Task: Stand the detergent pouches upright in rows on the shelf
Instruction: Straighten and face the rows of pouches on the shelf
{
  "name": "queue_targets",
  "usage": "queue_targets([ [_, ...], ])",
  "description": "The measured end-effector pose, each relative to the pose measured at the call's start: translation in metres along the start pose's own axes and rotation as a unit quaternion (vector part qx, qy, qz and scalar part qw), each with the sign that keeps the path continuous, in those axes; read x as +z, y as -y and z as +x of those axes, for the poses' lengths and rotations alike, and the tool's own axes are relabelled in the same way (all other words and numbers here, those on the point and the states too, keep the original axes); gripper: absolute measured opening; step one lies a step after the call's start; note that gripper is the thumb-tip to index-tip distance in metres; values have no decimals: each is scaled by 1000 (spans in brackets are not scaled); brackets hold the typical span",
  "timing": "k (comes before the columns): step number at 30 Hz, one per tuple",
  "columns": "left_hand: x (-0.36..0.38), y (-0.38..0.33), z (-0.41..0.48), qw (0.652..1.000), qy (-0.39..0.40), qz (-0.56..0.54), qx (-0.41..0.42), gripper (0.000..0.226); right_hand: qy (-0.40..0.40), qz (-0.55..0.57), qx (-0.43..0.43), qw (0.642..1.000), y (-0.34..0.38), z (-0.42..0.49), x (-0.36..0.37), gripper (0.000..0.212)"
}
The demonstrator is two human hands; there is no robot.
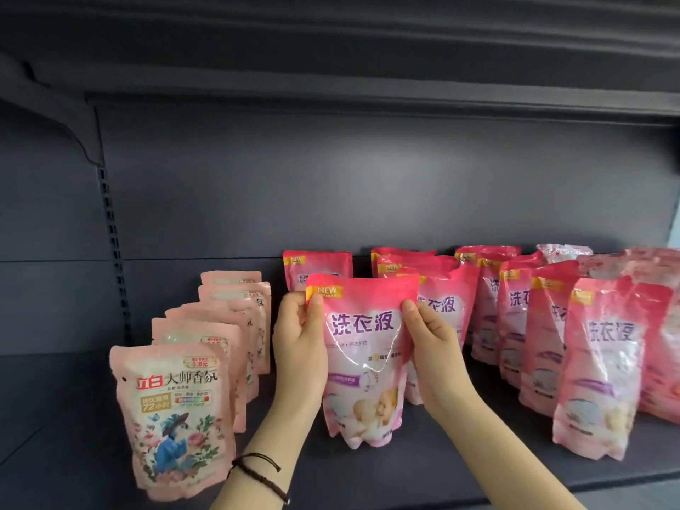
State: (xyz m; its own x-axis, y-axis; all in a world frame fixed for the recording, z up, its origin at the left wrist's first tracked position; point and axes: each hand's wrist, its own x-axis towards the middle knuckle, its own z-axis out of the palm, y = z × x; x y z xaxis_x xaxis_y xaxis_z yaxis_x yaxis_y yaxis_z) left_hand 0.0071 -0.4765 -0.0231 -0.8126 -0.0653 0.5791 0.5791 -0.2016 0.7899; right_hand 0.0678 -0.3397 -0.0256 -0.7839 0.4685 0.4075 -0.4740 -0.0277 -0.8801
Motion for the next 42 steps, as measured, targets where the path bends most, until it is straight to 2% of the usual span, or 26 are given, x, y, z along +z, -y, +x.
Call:
queue_targets([
  [7, 46, -14, -32, 999, 41, -16, -16, 19, -21, 10, -24, 999, 24, -9, -51, 33],
  [11, 76, -17, -37, 1000, 26, 12, 12, 22, -18, 18, -33, 999, 25, -1, -77, 41],
  [17, 97, -7, -48, 1000, 1, 1, -10, 18, 31, -1, -36, 999, 14, 8, -102, 49],
  [20, 85, -3, -65, 999, 41, 1, -11, 17, 74, -77, -67, 992, 7, 5, -114, 24],
  [21, 79, 2, -75, 998, 59, 18, -24, 25, 89, -107, -73, 988, 3, 0, -118, 29],
  [23, 66, 19, -101, 988, 92, 110, -64, 51, 113, -158, -93, 977, -7, -16, -124, 71],
  [25, 60, 32, -126, 953, 134, 255, -98, 72, 136, -220, -99, 961, -21, -31, -129, 95],
  [26, 60, 36, -135, 931, 149, 318, -95, 76, 144, -258, -96, 951, -28, -37, -129, 99],
  [29, 67, 39, -142, 900, 133, 411, -47, 76, 117, -365, -108, 917, -37, -49, -131, 91],
  [36, 84, 43, -137, 869, 115, 480, -32, 70, 125, -320, -47, 938, -41, -37, -134, 85],
  [40, 89, 42, -137, 856, 130, 500, -21, 69, 132, -371, -84, 916, -44, -31, -141, 85],
  [42, 89, 39, -138, 848, 142, 510, -14, 70, 139, -357, -68, 921, -44, -30, -146, 79],
])
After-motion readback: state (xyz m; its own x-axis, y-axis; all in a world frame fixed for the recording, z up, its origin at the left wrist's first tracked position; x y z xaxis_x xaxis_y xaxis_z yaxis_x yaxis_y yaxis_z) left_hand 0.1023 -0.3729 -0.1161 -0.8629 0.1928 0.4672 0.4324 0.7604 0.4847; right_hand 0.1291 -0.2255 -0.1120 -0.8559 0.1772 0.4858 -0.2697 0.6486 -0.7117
